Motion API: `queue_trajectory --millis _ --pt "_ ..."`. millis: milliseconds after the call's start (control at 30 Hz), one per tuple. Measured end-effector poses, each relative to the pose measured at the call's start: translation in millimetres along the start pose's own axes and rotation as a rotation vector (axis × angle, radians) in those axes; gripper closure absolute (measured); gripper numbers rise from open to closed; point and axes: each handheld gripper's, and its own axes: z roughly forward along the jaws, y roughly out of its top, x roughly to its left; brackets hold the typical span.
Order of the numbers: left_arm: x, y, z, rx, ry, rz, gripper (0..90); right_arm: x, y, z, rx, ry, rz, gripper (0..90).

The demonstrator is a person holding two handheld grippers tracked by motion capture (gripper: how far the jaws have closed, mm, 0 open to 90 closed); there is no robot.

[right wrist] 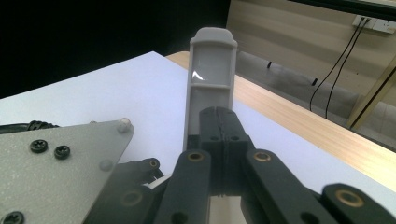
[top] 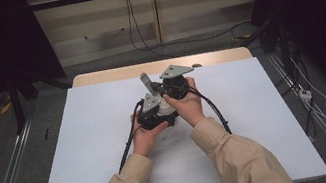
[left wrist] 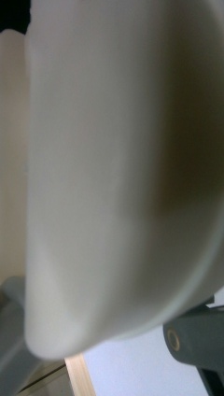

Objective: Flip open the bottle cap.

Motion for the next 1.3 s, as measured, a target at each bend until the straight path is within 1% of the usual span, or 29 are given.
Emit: queue_trajectory --millis 333,400,533,567,633,667,733,967,1300 --pt "0.1 0.0 0.1 0.0 0.0 -0.003 18.7 -0.6 0.2 1.4 0.003 0.004 0.0 90.0" --pt "0.8 -0.1 0.1 0.0 -0.016 -0.006 18.7 -0.5 0.6 1.9 0.005 0.005 -0.001 90.0" --pt "1.1 -0.2 0.1 0.0 -0.016 -0.002 18.8 -1.0 0.4 3.3 0.006 0.007 0.003 90.0" --pt "0.8 -0.3 0.1 0.005 -0.023 -0.006 18.8 -1.3 0.2 3.7 0.006 0.008 0.005 90.0" --pt "1.1 -0.1 0.1 0.0 -0.018 -0.005 18.8 -1.4 0.3 4.6 0.007 0.011 0.007 90.0" --pt "0.7 -0.3 0.0 0.006 -0.025 -0.008 18.8 -1.2 0.4 5.1 0.007 0.011 0.007 90.0" --pt "0.1 -0.1 0.1 0.001 -0.005 -0.003 18.8 -1.0 0.7 5.8 0.005 0.011 0.007 90.0" --pt "0.2 -0.1 0.2 0.001 -0.005 -0.003 18.8 -1.4 0.0 7.3 0.002 0.015 0.018 90.0" --pt "0.2 -0.1 0.2 0.001 -0.005 -0.003 18.7 -1.6 -1.5 9.7 0.003 0.018 0.02 90.0"
